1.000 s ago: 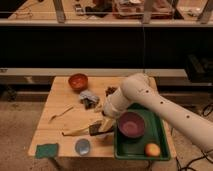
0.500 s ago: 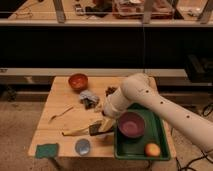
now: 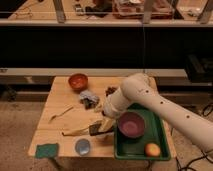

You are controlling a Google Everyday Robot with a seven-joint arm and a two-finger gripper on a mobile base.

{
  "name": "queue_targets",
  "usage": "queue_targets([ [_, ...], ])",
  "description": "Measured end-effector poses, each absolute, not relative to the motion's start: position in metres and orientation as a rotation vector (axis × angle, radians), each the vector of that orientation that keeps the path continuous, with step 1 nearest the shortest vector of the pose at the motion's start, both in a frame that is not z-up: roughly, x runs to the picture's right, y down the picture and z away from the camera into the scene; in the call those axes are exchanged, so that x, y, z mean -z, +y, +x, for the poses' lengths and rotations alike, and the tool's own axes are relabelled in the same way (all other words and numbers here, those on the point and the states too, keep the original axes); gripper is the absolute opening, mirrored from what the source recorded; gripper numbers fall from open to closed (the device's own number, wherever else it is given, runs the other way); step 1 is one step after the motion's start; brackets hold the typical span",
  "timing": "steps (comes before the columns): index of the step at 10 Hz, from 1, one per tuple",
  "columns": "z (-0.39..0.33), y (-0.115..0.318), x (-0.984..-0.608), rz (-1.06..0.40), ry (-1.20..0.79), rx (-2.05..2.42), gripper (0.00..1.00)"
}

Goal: Place fork in purple bowl

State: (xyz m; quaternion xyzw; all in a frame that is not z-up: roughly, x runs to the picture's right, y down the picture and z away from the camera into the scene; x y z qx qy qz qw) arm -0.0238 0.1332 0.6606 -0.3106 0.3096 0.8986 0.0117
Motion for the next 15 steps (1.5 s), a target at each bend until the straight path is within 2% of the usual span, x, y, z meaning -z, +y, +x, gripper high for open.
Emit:
queue_targets([
  [3,-0.023,0.131,-0.661,-0.963,0.957,-2.806,0.61],
  [5,-0.024,0.113,-0.661,-0.91,0.857,-2.822,0.61],
  [8,-0.042,0.048,-0.647,-0.841,0.677,-2.799,0.61],
  [11,-0.094,0.002,-0.637,-0.846,0.612,-2.714,0.61],
  [13,-0.146,-0.002,-0.638,-0.86,0.602,-2.634,0.61],
  [15,-0.2,0.01,-0.657,-0.853,0.616,-2.566,0.61],
])
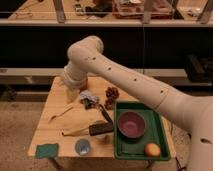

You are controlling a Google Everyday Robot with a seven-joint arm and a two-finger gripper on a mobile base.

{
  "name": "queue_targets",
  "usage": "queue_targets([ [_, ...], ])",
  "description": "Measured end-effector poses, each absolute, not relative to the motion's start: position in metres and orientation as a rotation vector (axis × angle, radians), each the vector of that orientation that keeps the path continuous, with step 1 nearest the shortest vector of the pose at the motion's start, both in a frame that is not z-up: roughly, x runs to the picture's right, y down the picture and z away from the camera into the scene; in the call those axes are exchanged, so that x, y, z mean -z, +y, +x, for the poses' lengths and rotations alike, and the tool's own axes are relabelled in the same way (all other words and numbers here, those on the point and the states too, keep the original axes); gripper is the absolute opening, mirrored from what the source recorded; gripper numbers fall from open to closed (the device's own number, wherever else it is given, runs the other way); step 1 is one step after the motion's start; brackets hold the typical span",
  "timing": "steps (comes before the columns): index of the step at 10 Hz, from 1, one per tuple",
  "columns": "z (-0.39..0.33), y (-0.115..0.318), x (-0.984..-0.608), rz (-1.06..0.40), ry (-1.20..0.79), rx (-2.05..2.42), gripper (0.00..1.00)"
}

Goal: Place fork in purple bowl

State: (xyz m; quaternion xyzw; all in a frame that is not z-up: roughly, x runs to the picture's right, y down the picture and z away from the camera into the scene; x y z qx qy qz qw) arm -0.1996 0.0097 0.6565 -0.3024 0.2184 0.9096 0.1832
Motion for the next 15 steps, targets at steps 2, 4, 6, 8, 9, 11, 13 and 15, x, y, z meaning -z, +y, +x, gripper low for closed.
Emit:
queue_targets([
  [2,-0.243,0.03,-0.692,-0.824,0.645,-2.532,0.61],
  [4,-0.259,0.042,-0.732,-0.791,0.686,-2.552,0.61],
  [6,-0.264,0.048,-0.756,-0.768,0.716,-2.57,0.61],
  [8,-0.262,0.048,-0.756,-0.767,0.717,-2.573,0.61],
  [9,-0.263,0.048,-0.756,-0.768,0.717,-2.571,0.61],
  [11,-0.26,0.049,-0.76,-0.724,0.729,-2.587,0.61],
  [13,-0.257,0.054,-0.779,-0.613,0.74,-2.633,0.61],
  [15,-0.253,0.068,-0.818,-0.534,0.753,-2.683,0.61],
])
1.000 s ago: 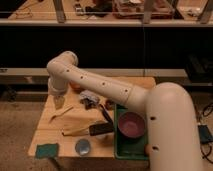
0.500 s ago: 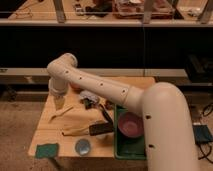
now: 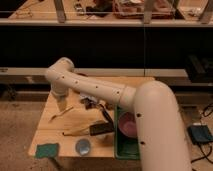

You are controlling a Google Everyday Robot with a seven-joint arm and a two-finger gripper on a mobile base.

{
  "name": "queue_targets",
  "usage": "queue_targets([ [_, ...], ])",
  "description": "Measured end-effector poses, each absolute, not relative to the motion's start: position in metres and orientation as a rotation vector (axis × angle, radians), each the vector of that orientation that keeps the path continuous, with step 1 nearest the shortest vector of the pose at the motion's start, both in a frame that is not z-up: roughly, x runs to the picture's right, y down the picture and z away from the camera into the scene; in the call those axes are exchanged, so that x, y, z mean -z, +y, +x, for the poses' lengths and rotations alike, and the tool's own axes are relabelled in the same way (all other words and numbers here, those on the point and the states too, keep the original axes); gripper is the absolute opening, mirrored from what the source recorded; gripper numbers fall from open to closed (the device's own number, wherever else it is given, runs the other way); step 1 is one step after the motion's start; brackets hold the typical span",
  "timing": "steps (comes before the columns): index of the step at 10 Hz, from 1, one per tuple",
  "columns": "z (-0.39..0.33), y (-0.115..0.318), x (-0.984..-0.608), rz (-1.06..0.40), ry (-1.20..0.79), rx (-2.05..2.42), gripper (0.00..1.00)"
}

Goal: Place fork in purple bowl

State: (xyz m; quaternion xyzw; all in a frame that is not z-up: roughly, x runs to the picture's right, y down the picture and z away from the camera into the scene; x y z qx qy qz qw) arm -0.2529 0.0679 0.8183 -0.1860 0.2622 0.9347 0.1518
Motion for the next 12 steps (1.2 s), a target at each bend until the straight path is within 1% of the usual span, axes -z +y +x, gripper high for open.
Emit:
queue_targets([
  [2,-0.256,0.074,-0.849,-0.494,0.758,-2.709,0.61],
  [4,-0.265,0.079,-0.868,-0.484,0.767,-2.722,0.61],
  [8,-0.28,0.092,-0.869,-0.52,0.782,-2.69,0.61],
  [12,-0.289,0.116,-0.882,-0.525,0.802,-2.612,0.61],
])
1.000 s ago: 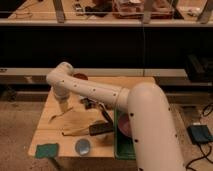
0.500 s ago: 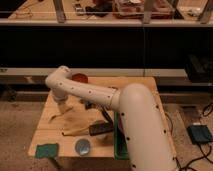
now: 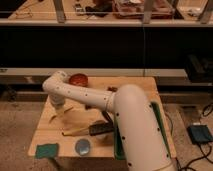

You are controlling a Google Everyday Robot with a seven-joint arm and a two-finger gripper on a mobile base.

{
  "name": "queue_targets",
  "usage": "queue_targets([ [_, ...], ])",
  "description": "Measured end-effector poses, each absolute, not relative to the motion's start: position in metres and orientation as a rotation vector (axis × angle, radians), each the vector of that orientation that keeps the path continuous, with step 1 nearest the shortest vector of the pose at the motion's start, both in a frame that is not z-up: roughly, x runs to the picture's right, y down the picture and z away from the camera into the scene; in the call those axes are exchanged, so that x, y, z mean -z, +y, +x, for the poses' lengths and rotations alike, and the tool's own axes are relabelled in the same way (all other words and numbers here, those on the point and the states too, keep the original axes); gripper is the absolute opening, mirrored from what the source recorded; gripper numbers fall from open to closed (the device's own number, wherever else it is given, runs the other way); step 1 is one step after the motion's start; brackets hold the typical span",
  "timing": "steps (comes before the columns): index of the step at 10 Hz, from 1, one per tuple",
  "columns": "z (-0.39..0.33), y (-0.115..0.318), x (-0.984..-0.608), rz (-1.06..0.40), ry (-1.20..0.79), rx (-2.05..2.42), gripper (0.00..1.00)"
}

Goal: Place fork in purple bowl

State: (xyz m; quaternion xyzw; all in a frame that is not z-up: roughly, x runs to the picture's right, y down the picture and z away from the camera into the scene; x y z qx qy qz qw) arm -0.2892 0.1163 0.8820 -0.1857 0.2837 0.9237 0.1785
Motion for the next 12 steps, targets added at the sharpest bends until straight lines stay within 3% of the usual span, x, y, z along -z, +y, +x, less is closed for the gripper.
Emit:
queue_targets([
  [4,-0.285,0.13,-0.897,-0.529,0.826,-2.592,0.6],
  [7,-0.283,0.136,-0.902,-0.535,0.843,-2.589,0.38],
  [9,-0.282,0.138,-0.904,-0.535,0.841,-2.583,0.15],
  [11,-0.282,0.136,-0.902,-0.533,0.831,-2.581,0.02],
  [12,-0.282,0.128,-0.894,-0.55,0.825,-2.584,0.0],
])
